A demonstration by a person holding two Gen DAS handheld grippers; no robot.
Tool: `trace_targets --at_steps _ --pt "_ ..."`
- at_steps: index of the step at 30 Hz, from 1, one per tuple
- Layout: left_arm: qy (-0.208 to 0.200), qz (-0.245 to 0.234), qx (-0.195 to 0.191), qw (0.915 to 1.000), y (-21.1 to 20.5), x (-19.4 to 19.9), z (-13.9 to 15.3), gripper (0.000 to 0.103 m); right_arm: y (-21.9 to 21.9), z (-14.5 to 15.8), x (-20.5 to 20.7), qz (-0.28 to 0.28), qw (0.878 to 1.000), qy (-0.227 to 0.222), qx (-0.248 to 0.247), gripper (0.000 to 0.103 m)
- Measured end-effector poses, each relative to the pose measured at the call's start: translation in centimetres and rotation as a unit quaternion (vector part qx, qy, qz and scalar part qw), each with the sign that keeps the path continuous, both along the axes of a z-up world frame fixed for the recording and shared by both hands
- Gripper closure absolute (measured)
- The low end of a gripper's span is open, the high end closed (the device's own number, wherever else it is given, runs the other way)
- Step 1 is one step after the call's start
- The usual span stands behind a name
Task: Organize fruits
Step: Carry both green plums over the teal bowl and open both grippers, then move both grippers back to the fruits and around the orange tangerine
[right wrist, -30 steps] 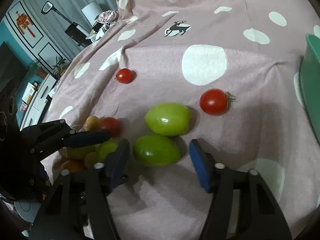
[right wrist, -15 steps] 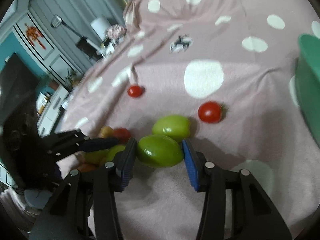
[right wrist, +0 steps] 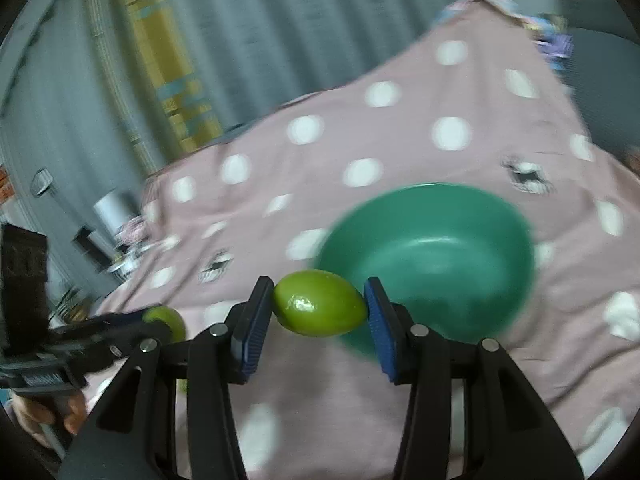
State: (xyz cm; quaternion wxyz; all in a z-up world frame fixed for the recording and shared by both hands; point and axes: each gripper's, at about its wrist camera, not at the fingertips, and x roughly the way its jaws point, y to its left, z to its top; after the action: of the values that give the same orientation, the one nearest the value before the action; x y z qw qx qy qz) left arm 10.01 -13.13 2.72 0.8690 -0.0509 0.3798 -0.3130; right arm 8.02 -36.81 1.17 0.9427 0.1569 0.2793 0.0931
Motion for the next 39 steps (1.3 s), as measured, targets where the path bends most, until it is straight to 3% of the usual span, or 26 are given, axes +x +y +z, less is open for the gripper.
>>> trace_targets --at_steps 2,10,19,22,25,27,30,34,39 --pt "0.007 -0.012 0.001 0.9999 -2.1 1.5 -0.1 0.051 -1.8 -0.6 0.8 -0.017 1.0 0.012 0.015 0.056" --pt "0.012 -0.038 0.067 0.9969 -9.3 4.6 -1.5 0.05 -3.8 -2.4 1.8 -0.041 0.998 0.036 0.016 0.055" --pt "0.024 -0.025 0.09 0.9953 -10.8 5.8 -3.1 0.05 -4.7 -3.2 1.5 -0.069 0.997 0.047 0.004 0.055" --pt "0.008 -0.021 0.089 0.9958 -10.6 5.3 -2.5 0.05 -5.0 -3.3 1.4 -0.076 0.996 0.049 0.009 0.047" --pt "-0.019 -0.015 0.106 0.9941 -10.1 4.3 -1.7 0.038 -5.0 -3.1 1.0 -0.08 0.996 0.043 0.008 0.045" --pt "-0.043 -0.009 0.118 0.992 -9.5 3.4 -1.0 0.023 -4.8 -2.8 0.7 -0.076 0.996 0.034 0.007 0.043" --pt "-0.069 0.01 0.138 0.988 -8.4 1.9 -0.1 0.022 -4.3 -2.4 0.2 -0.065 0.998 0.02 0.008 0.04" --pt "-0.104 0.059 0.183 0.9758 -6.6 -0.3 1.1 0.015 -3.3 -1.8 -0.5 -0.045 0.999 -0.002 0.012 0.037" --pt "-0.102 0.1 0.193 0.9707 -3.3 -2.1 1.1 0.006 -1.7 -1.8 -0.5 -0.016 1.0 0.002 0.014 0.033"
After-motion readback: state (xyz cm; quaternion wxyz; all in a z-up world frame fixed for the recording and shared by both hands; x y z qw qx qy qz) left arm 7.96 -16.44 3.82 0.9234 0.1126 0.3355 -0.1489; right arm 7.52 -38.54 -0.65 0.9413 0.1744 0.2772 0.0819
